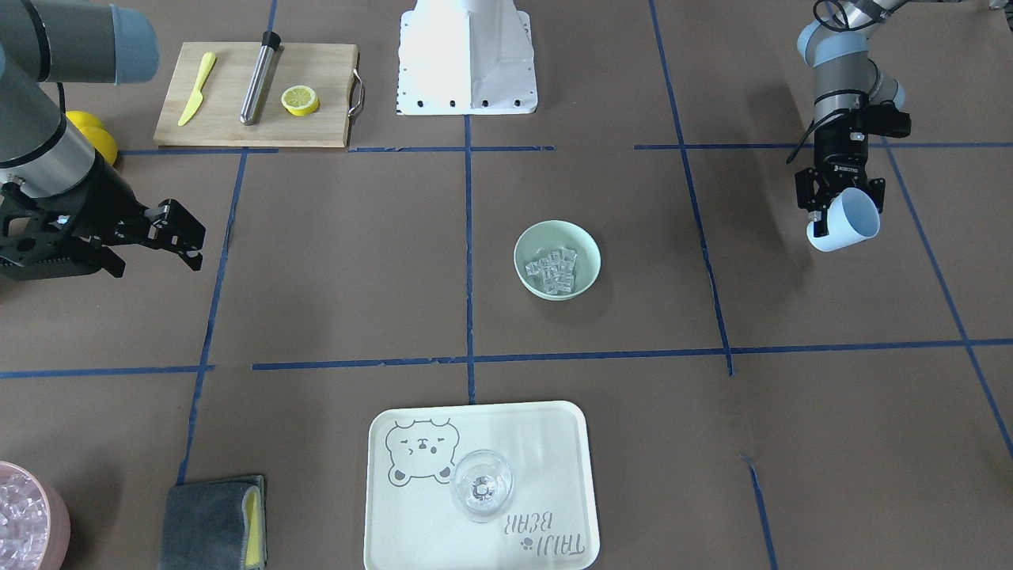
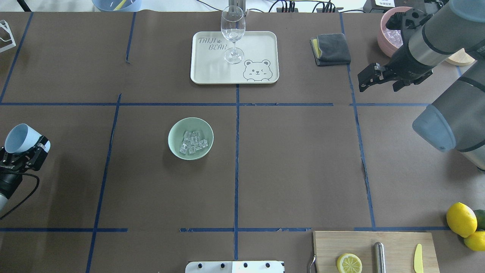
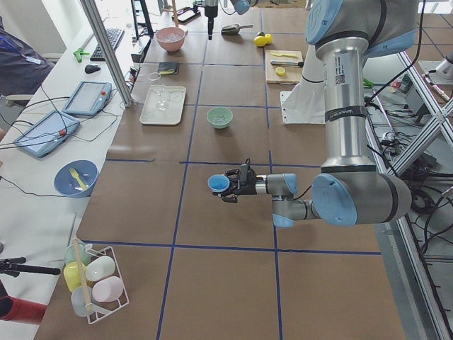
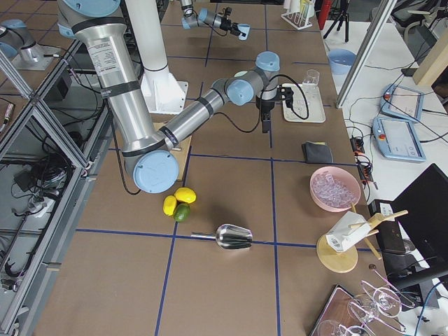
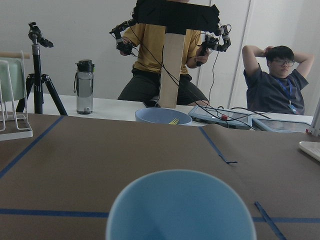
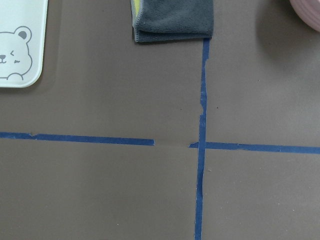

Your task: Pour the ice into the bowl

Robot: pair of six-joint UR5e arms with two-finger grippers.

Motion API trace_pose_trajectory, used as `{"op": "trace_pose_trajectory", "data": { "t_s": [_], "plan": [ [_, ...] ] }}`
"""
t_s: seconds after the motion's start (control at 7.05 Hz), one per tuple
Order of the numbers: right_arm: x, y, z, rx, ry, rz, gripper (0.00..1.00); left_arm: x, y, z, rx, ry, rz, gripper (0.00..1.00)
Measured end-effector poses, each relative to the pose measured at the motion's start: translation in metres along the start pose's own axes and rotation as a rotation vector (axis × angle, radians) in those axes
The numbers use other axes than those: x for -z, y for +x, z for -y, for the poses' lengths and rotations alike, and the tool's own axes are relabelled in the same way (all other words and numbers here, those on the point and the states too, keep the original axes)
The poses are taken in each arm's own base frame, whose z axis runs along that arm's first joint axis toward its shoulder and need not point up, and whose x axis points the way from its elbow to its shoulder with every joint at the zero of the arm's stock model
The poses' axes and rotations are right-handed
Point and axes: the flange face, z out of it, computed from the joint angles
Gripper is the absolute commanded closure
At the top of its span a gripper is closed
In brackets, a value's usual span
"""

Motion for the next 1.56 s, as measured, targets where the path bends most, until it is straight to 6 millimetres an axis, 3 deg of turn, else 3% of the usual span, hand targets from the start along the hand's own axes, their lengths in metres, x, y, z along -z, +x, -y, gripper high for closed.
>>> {"op": "trace_pose_trajectory", "data": {
  "t_s": [0.28,0.71,0.85,0.99,1.28,1.56],
  "plan": [
    [0.000,0.000,0.000,-0.001,-0.001,-0.001,0.00,-0.002,-0.006,-0.005,-0.023,0.016,0.025,1.00],
    [-0.001,0.001,0.000,-0.001,-0.001,-0.001,0.00,-0.013,0.006,-0.017,-0.066,0.043,0.064,1.00],
    [0.000,0.000,0.000,-0.001,-0.001,0.000,0.00,-0.015,0.006,-0.020,-0.073,0.042,0.068,0.78],
    [0.000,0.000,0.000,0.000,-0.001,0.000,0.00,-0.015,0.004,-0.022,-0.079,0.041,0.071,0.68],
    [0.000,0.000,0.000,0.000,-0.001,0.000,0.00,-0.016,0.001,-0.024,-0.086,0.039,0.074,0.64],
    [-0.001,0.000,0.000,-0.001,-0.001,-0.001,0.00,-0.016,-0.005,-0.028,-0.100,0.034,0.081,0.48]
  ]
}}
